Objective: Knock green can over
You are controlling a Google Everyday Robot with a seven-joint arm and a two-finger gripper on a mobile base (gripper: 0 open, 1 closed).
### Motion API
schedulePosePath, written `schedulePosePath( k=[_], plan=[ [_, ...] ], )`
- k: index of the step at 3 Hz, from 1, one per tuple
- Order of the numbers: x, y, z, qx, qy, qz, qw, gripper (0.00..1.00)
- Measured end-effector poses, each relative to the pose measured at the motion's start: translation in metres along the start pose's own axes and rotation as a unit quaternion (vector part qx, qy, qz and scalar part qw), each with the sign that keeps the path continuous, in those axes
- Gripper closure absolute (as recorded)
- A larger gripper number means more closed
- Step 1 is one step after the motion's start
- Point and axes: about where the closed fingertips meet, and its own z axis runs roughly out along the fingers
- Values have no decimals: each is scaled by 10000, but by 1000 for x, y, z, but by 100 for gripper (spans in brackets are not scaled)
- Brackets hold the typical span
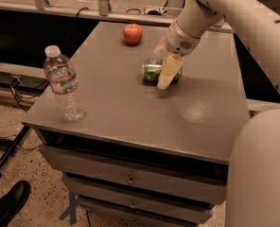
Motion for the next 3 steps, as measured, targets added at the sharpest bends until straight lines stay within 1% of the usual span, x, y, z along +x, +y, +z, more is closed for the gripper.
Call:
schedulePosePath(
  k=[1, 2, 3],
  plan=[
    [4, 2, -14, 10, -126, 53, 9999, 0],
    [20, 2, -42, 102, -428, 238, 9987, 0],
    [46, 3, -86, 375, -978, 497, 9933, 0]
  ],
)
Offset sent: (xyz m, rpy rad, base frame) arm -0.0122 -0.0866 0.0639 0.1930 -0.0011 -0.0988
